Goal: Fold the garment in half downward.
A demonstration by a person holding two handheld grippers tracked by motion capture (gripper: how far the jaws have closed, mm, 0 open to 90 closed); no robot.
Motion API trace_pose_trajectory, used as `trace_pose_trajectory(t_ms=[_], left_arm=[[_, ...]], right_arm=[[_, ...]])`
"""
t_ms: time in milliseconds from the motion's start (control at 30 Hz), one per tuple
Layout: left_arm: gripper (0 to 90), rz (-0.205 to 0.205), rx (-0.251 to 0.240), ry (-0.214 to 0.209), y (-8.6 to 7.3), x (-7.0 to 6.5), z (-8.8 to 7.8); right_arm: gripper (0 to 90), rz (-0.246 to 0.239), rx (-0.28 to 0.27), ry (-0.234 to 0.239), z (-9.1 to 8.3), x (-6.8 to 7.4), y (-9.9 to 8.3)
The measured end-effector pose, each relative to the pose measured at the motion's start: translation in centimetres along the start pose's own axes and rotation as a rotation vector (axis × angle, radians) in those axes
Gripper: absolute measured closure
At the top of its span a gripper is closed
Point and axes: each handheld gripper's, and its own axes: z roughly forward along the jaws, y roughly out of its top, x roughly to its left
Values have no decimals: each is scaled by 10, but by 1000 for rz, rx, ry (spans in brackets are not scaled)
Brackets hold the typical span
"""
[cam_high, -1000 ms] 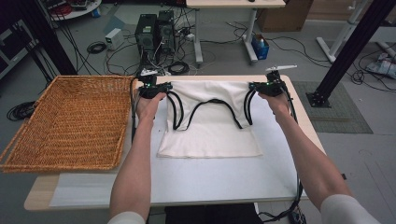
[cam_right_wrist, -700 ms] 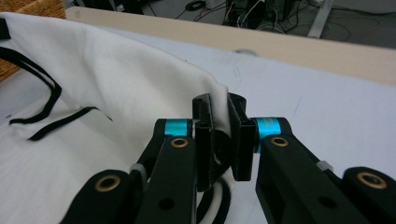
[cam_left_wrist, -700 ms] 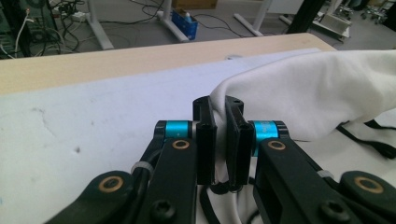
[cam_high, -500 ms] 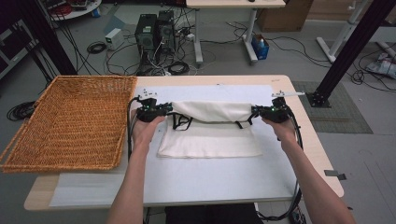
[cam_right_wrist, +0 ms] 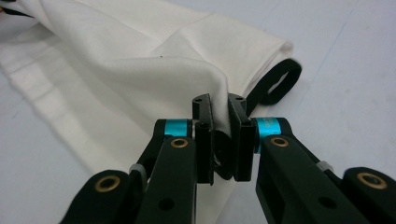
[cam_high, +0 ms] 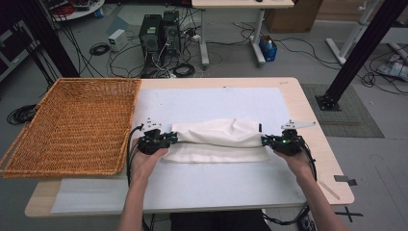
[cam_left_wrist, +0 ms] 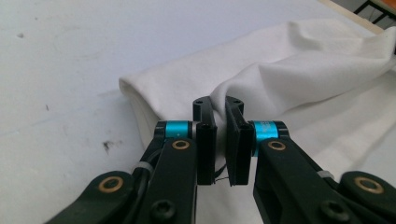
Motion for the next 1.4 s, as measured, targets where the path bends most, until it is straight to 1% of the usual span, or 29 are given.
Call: trace_pose_trajectory(t_ms=[33, 100, 167, 200, 300, 333, 467, 533, 567, 600, 667, 700, 733, 767, 833, 867, 900, 967, 1067, 1100, 1167, 1233, 1300, 1333, 1367, 1400], left_arm=[[838, 2, 8, -7, -3, -2, -2], [837, 1, 23, -23, -9, -4, -4], [837, 2, 37, -34, -15, -5, -6], [837, 1, 40, -37, -18, -5, -7], [837, -1, 52, -44, -26, -5, -9], [837, 1, 56, -47, -28, -5, -10], [837, 21, 70, -63, -34, -7, -13], [819, 36, 88, -59, -36, -8, -15], [796, 40, 93, -65, -37, -8, -16], [792, 43, 90, -70, -38, -8, -17], [740, 39, 92, -74, -36, -8, -23], [713, 32, 84, -72, -35, -8, -26], [664, 17, 64, -70, -33, -7, -30], [637, 10, 43, -72, -31, -6, -34], [589, -8, -2, -50, -24, -5, -40], [575, -10, -18, -37, -20, -3, -41], [575, -10, -29, -22, -17, -2, -40], [575, -15, -28, 9, -11, 2, -34], [575, -34, -15, 38, -5, 6, -19], [575, -44, -7, 45, -5, 6, -13], [575, -50, 30, 57, -6, 7, -1], [575, -40, 70, 65, -8, 6, 9], [586, -42, 100, 55, -10, 5, 16], [620, -30, 114, 47, -11, 4, 18], [683, -11, 122, 55, -12, 4, 20], [746, 18, 127, 78, -12, 4, 20]], right_arm=[[840, 2, 2, -2, -2, 3, -4], [840, -12, 10, -13, -4, 6, -12], [840, -4, 25, -14, -6, 10, -18], [840, -7, 27, -15, -7, 10, -21], [840, -12, 36, -19, -9, 12, -26], [840, -18, 45, -25, -10, 14, -27], [836, -32, 45, -26, -13, 16, -31], [823, -41, 49, -26, -14, 16, -33], [807, -41, 56, -23, -15, 16, -35], [778, -47, 57, -20, -15, 17, -36], [734, -55, 60, -24, -18, 18, -37], [708, -62, 56, -30, -21, 18, -37], [682, -58, 49, -28, -25, 18, -37], [648, -50, 40, -28, -29, 19, -37], [604, -29, -5, -23, -37, 19, -34], [592, -13, -31, -23, -40, 19, -33], [584, -2, -53, -26, -43, 19, -30], [571, 3, -77, -36, -44, 18, -24], [545, 1, -69, -54, -37, 17, -16], [542, -9, -65, -56, -33, 17, -14], [524, -18, -39, -70, -24, 17, -12], [515, -33, 0, -72, -15, 17, -12], [532, -41, 34, -68, -8, 18, -13], [562, -44, 47, -64, -6, 18, -14], [614, -50, 60, -55, -4, 19, -15], [621, -55, 71, -49, -3, 20, -17]])
